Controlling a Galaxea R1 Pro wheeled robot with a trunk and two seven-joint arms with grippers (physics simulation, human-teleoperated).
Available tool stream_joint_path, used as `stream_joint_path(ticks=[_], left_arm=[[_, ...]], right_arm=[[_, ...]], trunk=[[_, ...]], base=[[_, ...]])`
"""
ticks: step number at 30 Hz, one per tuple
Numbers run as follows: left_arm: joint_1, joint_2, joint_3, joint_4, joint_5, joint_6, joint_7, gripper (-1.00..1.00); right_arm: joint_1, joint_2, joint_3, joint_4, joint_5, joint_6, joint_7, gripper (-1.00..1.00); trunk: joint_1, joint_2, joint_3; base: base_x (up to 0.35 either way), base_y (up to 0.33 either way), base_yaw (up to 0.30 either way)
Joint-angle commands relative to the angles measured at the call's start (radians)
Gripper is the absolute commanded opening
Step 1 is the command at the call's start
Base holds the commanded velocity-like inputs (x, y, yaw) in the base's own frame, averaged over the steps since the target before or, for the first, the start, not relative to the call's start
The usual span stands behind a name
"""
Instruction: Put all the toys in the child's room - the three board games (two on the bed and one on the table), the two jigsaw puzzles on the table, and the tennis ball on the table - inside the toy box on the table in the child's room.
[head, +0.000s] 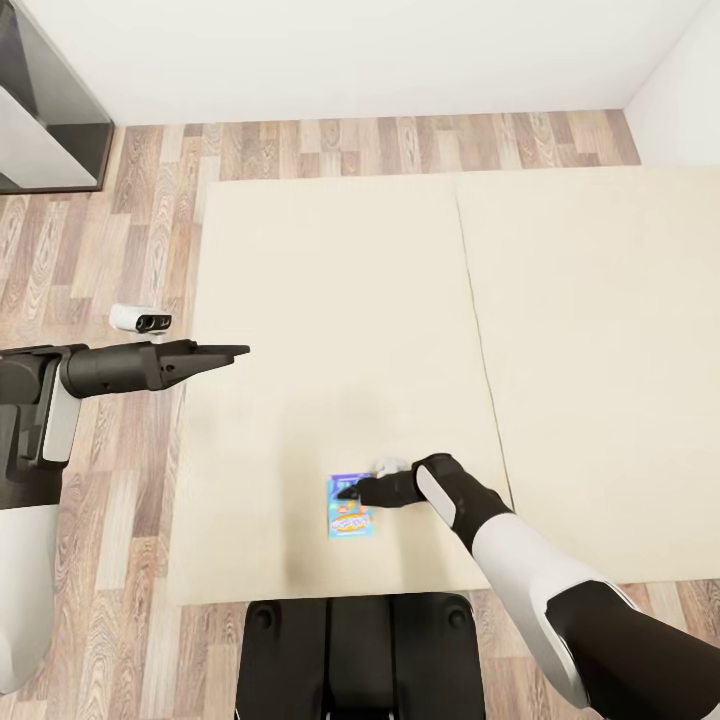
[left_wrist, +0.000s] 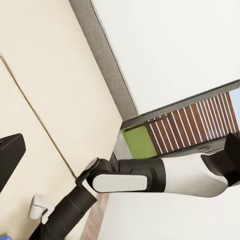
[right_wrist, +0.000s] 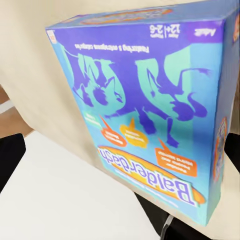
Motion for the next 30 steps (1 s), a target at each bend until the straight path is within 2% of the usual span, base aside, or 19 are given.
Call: stream_joint_path(ticks=[1, 23, 30], left_arm=[[0.0, 0.001, 0.0, 0.0, 0.0, 0.01, -0.003, 1.0], [0.001, 0.001, 0.0, 0.0, 0.0, 0.01, -0.003, 1.0], [0.001, 0.001, 0.0, 0.0, 0.0, 0.01, -0.003, 1.0]], right_arm=[[0.0, 0.0, 0.003, -0.004, 0.002, 0.003, 0.003, 1.0], [0.0, 0.0, 0.002, -0.02, 0.001, 0.002, 0.003, 1.0], [0.0, 0.001, 0.0, -0.02, 0.001, 0.0, 0.003, 1.0]], trunk=[[0.001, -0.002, -0.001], [0.001, -0.002, -0.001], [0.001, -0.002, -0.001]], base=[[0.0, 0.0, 0.0], [0.0, 0.001, 0.0], [0.0, 0.099, 0.0]])
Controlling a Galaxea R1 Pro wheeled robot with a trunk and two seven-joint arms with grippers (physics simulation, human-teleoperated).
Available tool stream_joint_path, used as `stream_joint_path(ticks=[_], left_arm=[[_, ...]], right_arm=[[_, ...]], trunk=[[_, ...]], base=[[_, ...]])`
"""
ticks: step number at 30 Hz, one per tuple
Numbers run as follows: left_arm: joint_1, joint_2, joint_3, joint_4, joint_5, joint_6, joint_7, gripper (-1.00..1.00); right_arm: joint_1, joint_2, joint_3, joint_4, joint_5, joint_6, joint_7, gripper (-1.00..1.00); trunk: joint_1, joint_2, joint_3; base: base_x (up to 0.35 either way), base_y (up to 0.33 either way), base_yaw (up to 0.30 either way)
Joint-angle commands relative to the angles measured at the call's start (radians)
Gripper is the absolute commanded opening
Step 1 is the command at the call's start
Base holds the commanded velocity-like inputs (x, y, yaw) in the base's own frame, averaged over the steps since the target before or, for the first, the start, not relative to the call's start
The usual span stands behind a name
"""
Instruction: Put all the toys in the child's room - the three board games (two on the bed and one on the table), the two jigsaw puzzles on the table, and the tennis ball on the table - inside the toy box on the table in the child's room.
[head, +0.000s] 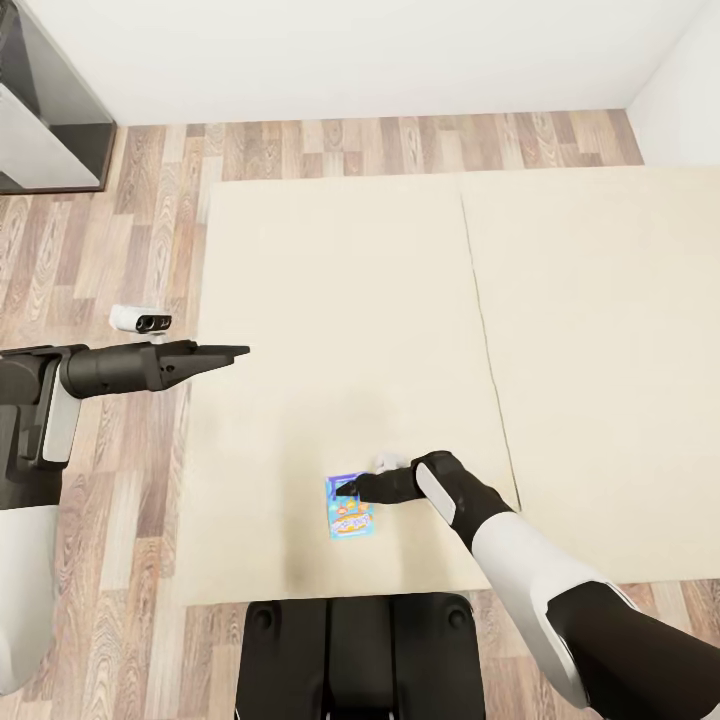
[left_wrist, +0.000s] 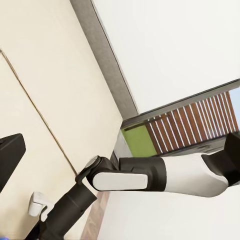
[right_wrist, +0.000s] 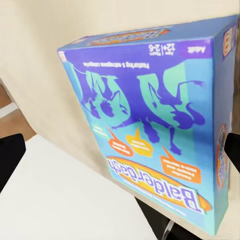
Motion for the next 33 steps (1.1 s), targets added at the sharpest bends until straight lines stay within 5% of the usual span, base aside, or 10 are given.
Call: stream_joint_path(ticks=[1, 33], left_arm=[[0.0, 0.001, 0.0, 0.0, 0.0, 0.011, -0.003, 1.0], [0.0, -0.001, -0.002, 0.002, 0.002, 0.007, -0.003, 1.0]], right_arm=[[-0.001, 0.0, 0.003, 0.0, 0.002, 0.002, 0.003, 1.0], [-0.001, -0.001, 0.002, 0.001, 0.002, 0.002, 0.003, 1.0]], trunk=[[0.001, -0.002, -0.001], [0.001, -0.002, -0.001]], base=[[0.0, 0.077, 0.0], [0.0, 0.05, 0.043]])
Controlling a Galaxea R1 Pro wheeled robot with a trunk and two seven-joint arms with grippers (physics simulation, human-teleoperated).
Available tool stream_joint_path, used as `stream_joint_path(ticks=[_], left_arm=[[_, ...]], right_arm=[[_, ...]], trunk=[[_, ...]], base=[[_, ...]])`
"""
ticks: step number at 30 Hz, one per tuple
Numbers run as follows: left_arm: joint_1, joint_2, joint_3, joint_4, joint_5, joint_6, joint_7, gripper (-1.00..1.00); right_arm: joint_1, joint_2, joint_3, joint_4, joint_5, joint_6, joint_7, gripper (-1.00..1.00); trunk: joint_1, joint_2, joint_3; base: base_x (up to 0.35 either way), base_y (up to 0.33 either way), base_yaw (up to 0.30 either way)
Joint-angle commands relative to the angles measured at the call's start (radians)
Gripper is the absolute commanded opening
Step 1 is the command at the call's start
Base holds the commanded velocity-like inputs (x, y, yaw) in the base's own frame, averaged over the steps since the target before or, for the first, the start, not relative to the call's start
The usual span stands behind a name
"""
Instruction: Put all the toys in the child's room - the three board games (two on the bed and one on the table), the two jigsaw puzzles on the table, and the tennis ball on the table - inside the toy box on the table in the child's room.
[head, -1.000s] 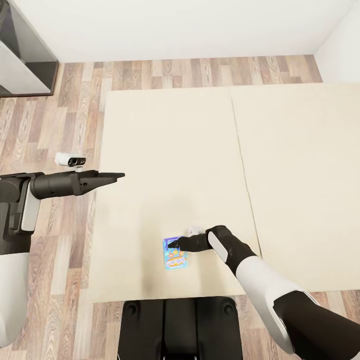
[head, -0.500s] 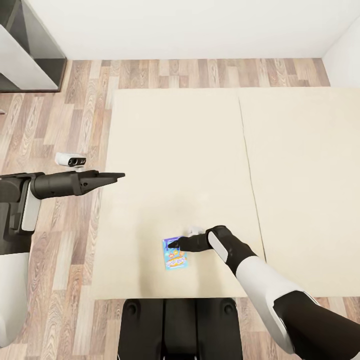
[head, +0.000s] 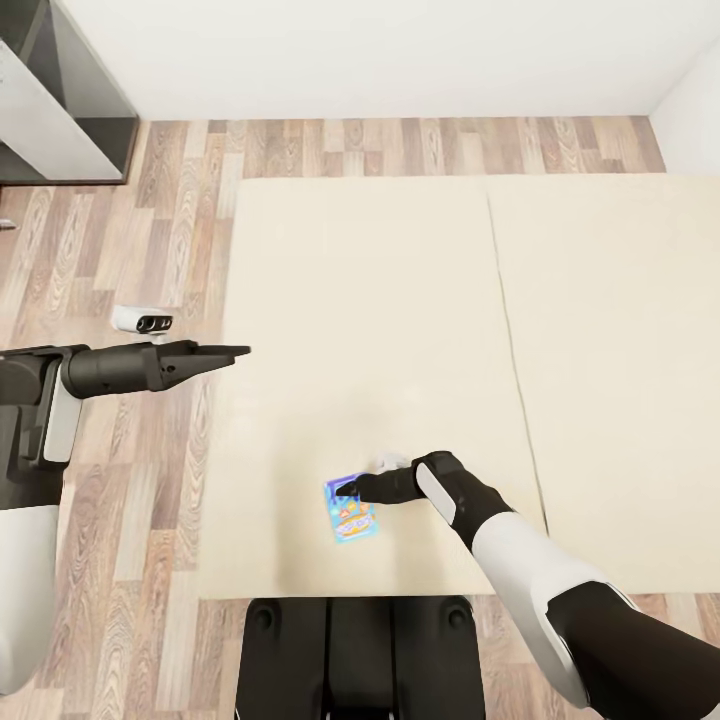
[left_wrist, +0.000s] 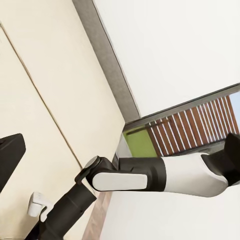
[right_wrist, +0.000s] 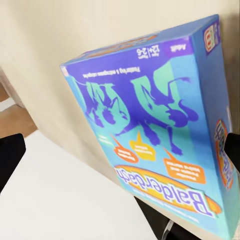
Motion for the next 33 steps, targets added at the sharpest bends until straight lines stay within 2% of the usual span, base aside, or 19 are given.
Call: stream_joint_path(ticks=[1, 33], left_arm=[[0.0, 0.001, 0.0, 0.0, 0.0, 0.011, -0.003, 1.0], [0.0, 0.001, 0.0, 0.0, 0.0, 0.011, -0.003, 1.0]], right_arm=[[-0.001, 0.0, 0.002, 0.0, 0.002, 0.003, 0.003, 1.0], [-0.001, -0.001, 0.007, 0.012, 0.0, 0.012, 0.004, 1.0]], trunk=[[0.001, -0.002, -0.001], [0.001, -0.002, -0.001]], base=[[0.0, 0.167, 0.0], [0.0, 0.019, 0.0]])
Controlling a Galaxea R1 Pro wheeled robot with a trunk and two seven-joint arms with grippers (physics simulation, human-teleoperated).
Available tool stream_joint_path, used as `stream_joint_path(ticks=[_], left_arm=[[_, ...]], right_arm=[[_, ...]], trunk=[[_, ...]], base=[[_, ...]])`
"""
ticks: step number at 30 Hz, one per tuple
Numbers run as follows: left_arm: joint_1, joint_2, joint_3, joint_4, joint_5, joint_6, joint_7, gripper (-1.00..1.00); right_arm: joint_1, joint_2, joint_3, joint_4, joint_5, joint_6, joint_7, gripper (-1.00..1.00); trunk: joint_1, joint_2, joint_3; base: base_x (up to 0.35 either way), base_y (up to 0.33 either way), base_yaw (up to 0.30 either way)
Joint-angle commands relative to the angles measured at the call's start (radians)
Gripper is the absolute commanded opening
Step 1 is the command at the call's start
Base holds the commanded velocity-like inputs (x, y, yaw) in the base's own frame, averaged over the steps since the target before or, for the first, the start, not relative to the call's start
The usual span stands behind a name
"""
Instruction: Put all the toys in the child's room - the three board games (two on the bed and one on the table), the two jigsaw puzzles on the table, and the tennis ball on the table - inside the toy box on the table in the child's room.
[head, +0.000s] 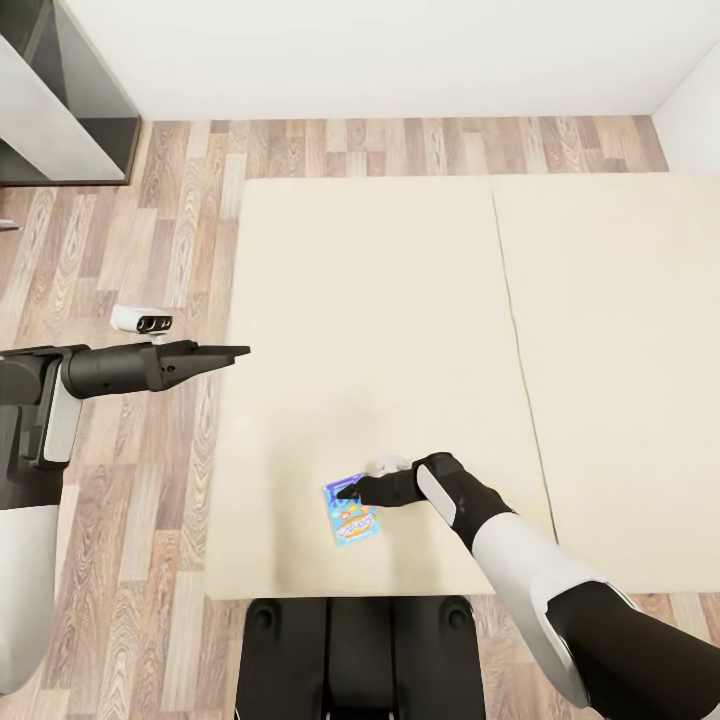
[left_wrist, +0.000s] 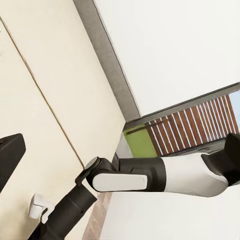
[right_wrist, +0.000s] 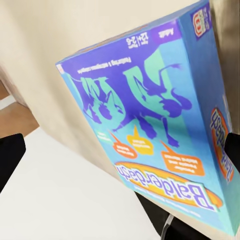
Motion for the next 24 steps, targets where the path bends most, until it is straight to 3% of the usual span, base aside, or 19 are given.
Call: stream_joint_path(ticks=[1, 24], left_arm=[[0.0, 0.0, 0.0, 0.0, 0.0, 0.011, -0.003, 1.0], [-0.001, 0.0, 0.0, 0.0, 0.001, 0.011, -0.003, 1.0]], right_arm=[[-0.001, 0.0, 0.003, 0.0, 0.002, 0.003, 0.003, 1.0], [-0.001, 0.001, 0.001, 0.0, 0.002, 0.032, 0.002, 1.0]], trunk=[[0.001, -0.002, -0.001], [0.001, -0.002, -0.001]], base=[[0.0, 0.118, 0.0], [0.0, 0.067, 0.0]])
